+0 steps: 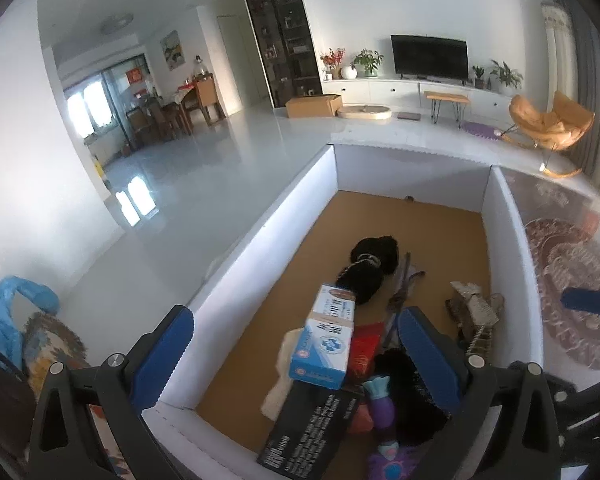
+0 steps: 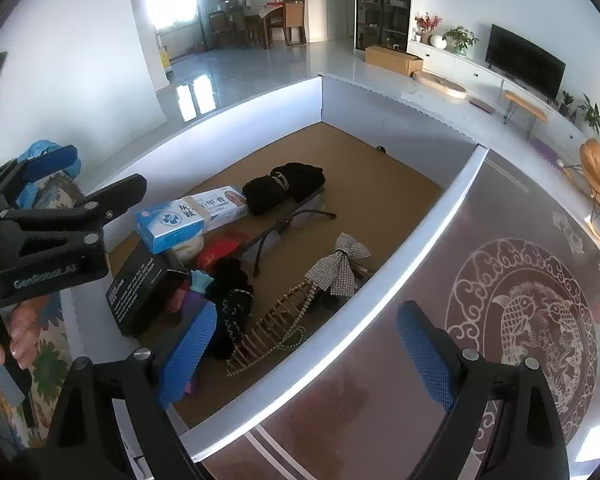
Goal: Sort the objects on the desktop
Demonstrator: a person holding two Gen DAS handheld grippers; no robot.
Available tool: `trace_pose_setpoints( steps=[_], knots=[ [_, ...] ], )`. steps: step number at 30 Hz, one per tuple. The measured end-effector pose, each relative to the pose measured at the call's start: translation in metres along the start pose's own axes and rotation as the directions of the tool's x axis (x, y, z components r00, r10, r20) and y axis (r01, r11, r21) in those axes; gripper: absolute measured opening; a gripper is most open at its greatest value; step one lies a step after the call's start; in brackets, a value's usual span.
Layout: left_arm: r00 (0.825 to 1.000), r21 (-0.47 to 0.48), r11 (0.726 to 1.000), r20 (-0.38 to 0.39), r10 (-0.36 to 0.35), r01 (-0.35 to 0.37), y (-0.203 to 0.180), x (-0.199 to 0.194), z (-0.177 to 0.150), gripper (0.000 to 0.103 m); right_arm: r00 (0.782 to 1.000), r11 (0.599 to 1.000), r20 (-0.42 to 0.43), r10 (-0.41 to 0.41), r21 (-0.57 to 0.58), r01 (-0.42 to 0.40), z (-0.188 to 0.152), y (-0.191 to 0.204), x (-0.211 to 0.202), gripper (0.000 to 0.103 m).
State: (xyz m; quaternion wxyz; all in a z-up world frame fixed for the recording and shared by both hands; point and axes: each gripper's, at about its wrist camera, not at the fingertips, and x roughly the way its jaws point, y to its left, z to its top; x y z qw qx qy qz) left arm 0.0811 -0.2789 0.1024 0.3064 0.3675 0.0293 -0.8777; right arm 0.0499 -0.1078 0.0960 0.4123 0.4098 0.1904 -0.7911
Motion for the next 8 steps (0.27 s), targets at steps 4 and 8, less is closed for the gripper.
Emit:
trace_pose_setpoints(
  steps=[4,8],
  knots=[
    [0.998,-0.096,0.994,-0.024,-0.052,0.049,0.012,0.003,-0.001,0.103,1.000,1.000,0.003,-0.011,-0.014,0.011,0.001,0.003,0.000,0.092],
    [1.000,-0.128,0.992,0.020,-0.016,0.018,0.016,-0.006,-0.003,0.103,1.000,0.999,0.006,-0.018,-0.032,0.018,0.003,0.007,-0.001,0.092]
  ],
)
